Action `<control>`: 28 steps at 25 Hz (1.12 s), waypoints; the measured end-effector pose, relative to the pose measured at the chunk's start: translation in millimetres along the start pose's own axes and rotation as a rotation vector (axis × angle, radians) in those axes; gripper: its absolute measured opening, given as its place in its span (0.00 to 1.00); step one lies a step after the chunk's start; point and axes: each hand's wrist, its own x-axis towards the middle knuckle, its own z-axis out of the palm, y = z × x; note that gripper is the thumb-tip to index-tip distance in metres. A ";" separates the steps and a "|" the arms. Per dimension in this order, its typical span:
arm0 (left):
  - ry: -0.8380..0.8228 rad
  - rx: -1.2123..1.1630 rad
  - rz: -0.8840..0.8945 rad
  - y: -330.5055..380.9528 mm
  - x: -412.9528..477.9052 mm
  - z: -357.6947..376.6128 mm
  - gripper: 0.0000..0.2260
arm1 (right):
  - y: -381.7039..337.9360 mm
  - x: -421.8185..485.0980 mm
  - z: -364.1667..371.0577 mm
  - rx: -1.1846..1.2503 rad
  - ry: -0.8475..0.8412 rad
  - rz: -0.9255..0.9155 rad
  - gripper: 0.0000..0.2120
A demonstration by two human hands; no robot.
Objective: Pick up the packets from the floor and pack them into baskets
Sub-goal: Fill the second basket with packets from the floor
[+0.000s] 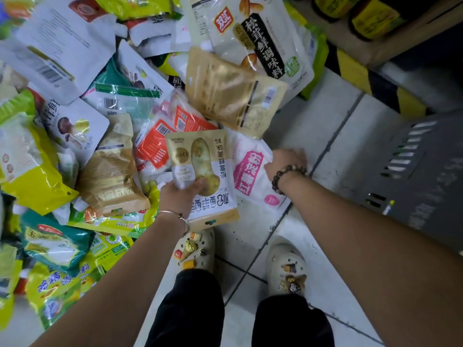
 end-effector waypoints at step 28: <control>-0.150 -0.231 0.468 158.8 -306.2 46.4 0.06 | 228.3 -309.5 -180.1 1.947 0.775 -0.103 0.20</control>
